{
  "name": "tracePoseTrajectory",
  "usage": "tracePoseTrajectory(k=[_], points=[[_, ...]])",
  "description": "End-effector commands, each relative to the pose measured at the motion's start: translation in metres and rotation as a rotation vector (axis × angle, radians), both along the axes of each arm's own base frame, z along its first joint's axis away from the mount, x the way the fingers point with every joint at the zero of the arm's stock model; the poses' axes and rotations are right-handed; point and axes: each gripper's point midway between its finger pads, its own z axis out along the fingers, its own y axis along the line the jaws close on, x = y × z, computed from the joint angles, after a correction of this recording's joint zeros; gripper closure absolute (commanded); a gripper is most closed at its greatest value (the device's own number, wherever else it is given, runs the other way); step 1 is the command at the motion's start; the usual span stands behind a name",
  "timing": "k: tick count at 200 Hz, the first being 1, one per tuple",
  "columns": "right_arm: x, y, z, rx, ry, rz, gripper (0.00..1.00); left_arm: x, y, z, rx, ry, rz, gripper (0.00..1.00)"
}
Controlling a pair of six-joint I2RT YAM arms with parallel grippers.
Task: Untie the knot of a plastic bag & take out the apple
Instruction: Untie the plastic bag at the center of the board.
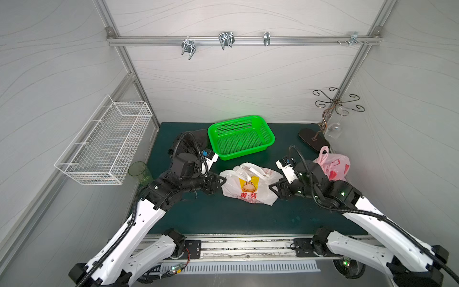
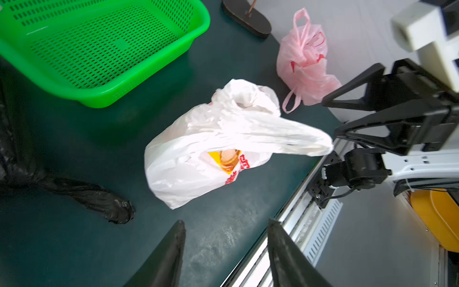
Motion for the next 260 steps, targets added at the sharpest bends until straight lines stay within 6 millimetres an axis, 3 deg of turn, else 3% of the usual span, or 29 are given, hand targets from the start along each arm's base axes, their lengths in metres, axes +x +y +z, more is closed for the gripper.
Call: tracePoseTrajectory(k=[1, 53, 98, 128, 150, 160, 172, 180, 224, 260], points=[[0.008, -0.005, -0.006, -0.085, -0.02, -0.028, 0.34, 0.004, -0.019, 0.022, -0.063, -0.036, -0.02, 0.44], [0.029, 0.032, -0.004, -0.086, -0.027, 0.033, 0.43, 0.012, -0.054, 0.011, -0.011, -0.07, -0.036, 0.47], [0.034, 0.06, -0.004, -0.092, -0.023, 0.092, 0.43, 0.011, -0.05, 0.009, -0.005, -0.083, -0.018, 0.53], [0.05, 0.075, -0.009, -0.119, -0.035, 0.092, 0.45, 0.005, -0.051, 0.005, -0.008, -0.083, -0.029, 0.53], [0.063, 0.087, -0.007, -0.123, -0.061, 0.089, 0.52, 0.001, -0.055, 0.002, -0.005, -0.107, -0.035, 0.52], [0.067, 0.092, -0.01, -0.14, -0.06, 0.097, 0.64, -0.001, -0.057, 0.002, -0.003, -0.116, -0.042, 0.51], [0.07, 0.093, -0.013, -0.165, -0.05, 0.098, 0.9, -0.004, -0.059, 0.002, 0.005, -0.123, -0.051, 0.5], [0.07, 0.093, -0.013, -0.17, -0.049, 0.095, 1.0, -0.006, -0.06, 0.0, 0.02, -0.127, -0.054, 0.5], [0.062, 0.074, 0.014, -0.101, -0.102, 0.051, 1.0, -0.008, -0.074, -0.012, 0.218, -0.261, -0.033, 0.48], [0.055, 0.067, 0.021, -0.092, -0.099, 0.047, 1.0, -0.001, -0.082, -0.012, 0.4, -0.407, 0.07, 0.45]])
